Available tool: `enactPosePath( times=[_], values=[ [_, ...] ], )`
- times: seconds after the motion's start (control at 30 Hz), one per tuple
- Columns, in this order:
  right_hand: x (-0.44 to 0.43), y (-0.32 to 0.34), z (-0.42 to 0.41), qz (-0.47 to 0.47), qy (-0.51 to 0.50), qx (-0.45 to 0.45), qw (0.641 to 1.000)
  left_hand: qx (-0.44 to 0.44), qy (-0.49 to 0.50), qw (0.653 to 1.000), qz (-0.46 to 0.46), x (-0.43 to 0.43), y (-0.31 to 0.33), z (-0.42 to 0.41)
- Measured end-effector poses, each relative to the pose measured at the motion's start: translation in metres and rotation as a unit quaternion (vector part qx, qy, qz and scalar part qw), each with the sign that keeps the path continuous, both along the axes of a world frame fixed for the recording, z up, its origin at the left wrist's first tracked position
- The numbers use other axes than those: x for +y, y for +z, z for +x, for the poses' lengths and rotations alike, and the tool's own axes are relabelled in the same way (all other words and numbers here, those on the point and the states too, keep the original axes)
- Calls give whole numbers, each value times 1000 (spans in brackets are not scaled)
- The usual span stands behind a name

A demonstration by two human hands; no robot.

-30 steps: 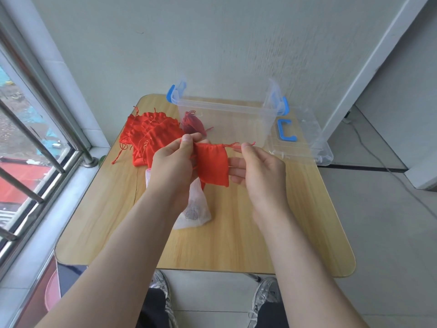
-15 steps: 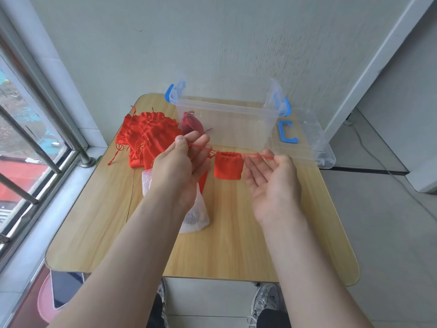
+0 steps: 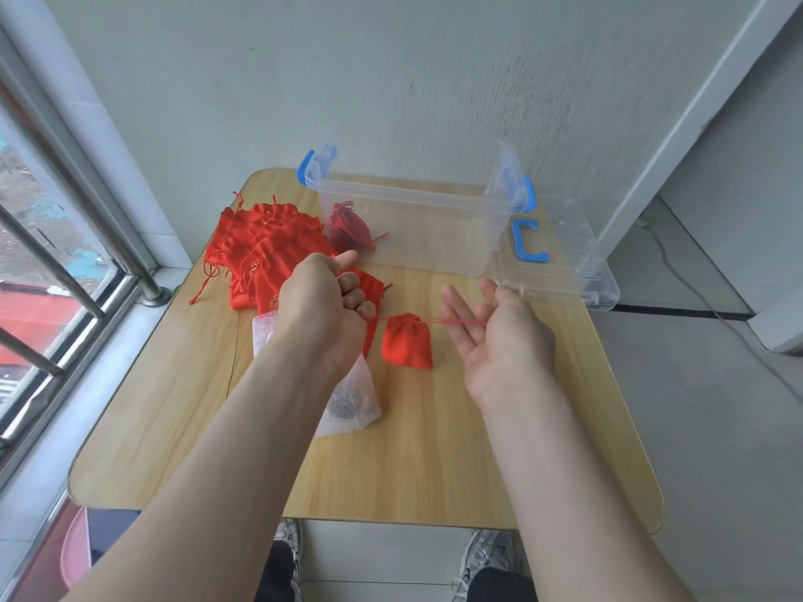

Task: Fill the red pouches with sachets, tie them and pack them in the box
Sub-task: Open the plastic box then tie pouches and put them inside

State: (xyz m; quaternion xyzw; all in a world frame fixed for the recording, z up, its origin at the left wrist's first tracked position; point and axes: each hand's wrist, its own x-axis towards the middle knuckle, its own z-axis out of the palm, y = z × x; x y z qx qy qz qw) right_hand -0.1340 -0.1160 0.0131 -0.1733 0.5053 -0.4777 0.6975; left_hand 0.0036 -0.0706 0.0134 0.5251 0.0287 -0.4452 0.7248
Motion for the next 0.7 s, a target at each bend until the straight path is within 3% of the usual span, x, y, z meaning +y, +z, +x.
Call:
enactPosePath(
  times=[0.23, 0.43, 0.57, 0.7],
  values=[
    [-13, -12, 2, -85, 147, 97, 981, -124, -90, 988, -36, -2, -5, -2],
    [-7, -12, 11, -191, 293, 202, 915, -170, -155, 971, -71, 1, -5, 1],
    [1, -9, 16, -314, 307, 225, 870, -209, -200, 955, -65, 3, -4, 2],
    [2, -13, 23, -375, 299, 233, 846, -217, -232, 946, -66, 4, -4, 1]
  ],
)
